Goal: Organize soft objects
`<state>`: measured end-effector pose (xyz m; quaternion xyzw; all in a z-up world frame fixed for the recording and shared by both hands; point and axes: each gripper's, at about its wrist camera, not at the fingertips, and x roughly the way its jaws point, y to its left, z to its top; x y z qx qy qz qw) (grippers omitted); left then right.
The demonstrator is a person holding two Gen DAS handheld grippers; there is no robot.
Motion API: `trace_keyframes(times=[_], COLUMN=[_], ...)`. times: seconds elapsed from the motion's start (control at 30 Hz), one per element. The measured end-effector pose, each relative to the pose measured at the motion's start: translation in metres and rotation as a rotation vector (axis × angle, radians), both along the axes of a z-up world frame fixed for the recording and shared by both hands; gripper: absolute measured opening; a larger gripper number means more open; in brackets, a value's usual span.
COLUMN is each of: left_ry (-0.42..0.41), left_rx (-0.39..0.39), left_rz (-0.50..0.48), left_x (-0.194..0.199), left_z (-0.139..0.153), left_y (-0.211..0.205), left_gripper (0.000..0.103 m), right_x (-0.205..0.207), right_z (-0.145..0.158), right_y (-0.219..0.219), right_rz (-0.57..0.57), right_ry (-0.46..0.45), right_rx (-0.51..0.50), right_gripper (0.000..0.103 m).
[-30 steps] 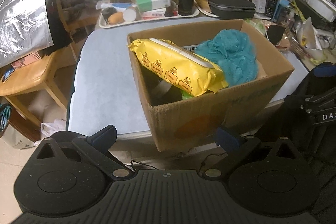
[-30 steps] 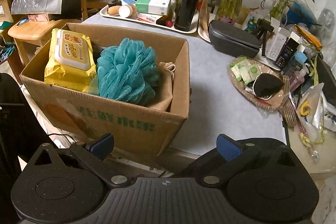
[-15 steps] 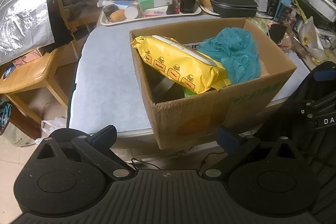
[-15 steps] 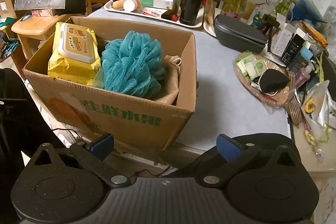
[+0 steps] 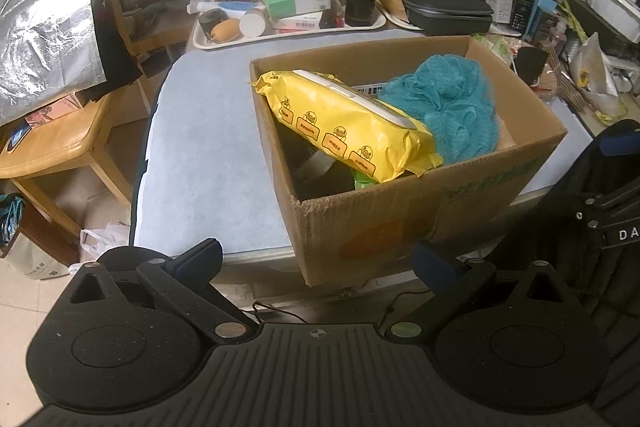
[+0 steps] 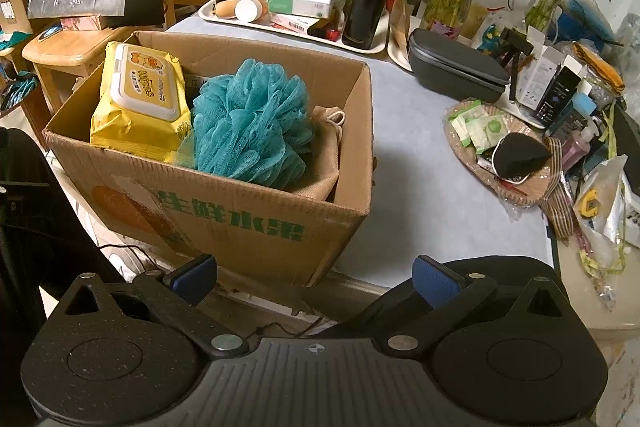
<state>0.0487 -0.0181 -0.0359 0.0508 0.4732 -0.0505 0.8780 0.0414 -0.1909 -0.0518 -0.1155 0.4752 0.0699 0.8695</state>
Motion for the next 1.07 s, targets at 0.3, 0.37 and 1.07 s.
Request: trace_keyframes(times=[0.3, 0.37, 1.07], left_ry=[0.003, 0.003, -0.015], left_rx=[-0.001, -0.002, -0.037], left_rz=[0.002, 0.003, -0.001], left_x=[0.0008, 0.0008, -0.0026], left_z=[0.0013, 0.0014, 0.0022], left_y=[0.0015, 0.0015, 0.0048], left_gripper=[0.103, 0.103, 0.103], right_x=[-0.0005, -0.0001, 0.0024], right_z=[0.0010, 0.0012, 0.0013], right_y=[-0.0007, -0.0009, -0.0004], right_rz=[-0.004, -0.006, -0.012], right_ry=[0.003, 0.004, 0.010], right_rx=[0.009, 0.006, 0.001], right_gripper=[0.103, 0.103, 0.103])
